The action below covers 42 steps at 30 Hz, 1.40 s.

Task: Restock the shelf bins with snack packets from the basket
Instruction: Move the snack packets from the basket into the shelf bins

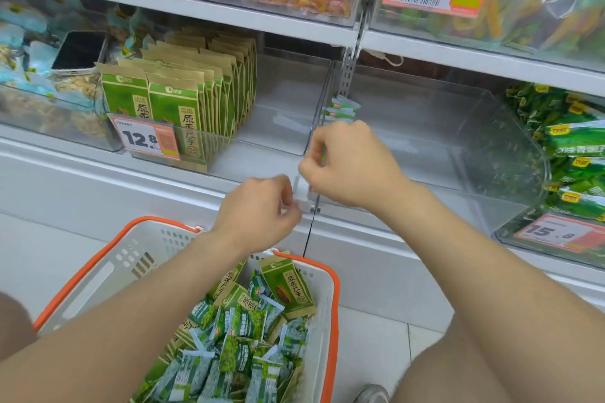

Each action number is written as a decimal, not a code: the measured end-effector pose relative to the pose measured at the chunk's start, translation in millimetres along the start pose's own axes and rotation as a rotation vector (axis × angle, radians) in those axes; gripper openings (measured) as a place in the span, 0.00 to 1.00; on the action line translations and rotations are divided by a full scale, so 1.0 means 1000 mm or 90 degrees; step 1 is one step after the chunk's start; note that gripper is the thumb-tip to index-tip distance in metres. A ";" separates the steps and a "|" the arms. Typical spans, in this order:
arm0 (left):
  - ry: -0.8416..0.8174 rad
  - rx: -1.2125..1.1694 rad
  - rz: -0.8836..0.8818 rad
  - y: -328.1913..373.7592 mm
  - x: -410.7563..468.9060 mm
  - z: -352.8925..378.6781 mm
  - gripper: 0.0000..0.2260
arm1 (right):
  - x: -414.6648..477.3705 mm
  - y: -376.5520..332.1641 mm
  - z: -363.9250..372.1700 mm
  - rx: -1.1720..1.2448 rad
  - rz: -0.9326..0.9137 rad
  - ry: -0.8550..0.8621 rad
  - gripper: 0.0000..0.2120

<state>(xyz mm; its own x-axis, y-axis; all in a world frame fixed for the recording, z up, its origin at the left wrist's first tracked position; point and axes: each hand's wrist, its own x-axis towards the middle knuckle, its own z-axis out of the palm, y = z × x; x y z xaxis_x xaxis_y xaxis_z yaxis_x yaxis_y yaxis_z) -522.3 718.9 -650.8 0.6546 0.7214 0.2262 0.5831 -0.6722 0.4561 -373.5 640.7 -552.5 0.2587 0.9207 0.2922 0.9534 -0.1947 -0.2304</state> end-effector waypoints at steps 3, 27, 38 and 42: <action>-0.254 0.085 0.006 -0.019 -0.012 0.019 0.04 | -0.020 -0.010 0.012 -0.079 -0.054 -0.122 0.10; -0.489 0.489 0.180 -0.083 -0.050 0.116 0.20 | -0.043 -0.016 0.081 -0.198 -0.183 -0.582 0.17; -0.523 0.352 0.115 -0.114 -0.062 0.137 0.31 | -0.052 -0.022 0.071 -0.192 -0.190 -0.584 0.18; -0.454 0.340 0.062 -0.120 -0.061 0.146 0.24 | -0.054 -0.020 0.071 -0.183 -0.182 -0.580 0.17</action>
<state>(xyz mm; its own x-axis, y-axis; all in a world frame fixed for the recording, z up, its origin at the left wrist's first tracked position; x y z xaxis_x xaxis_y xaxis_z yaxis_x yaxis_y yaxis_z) -561.6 731.1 -845.1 0.7521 0.5022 -0.4267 0.5396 -0.8410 -0.0388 -417.9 618.7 -629.6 -0.0899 0.8304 -0.5498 0.9937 0.1116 0.0061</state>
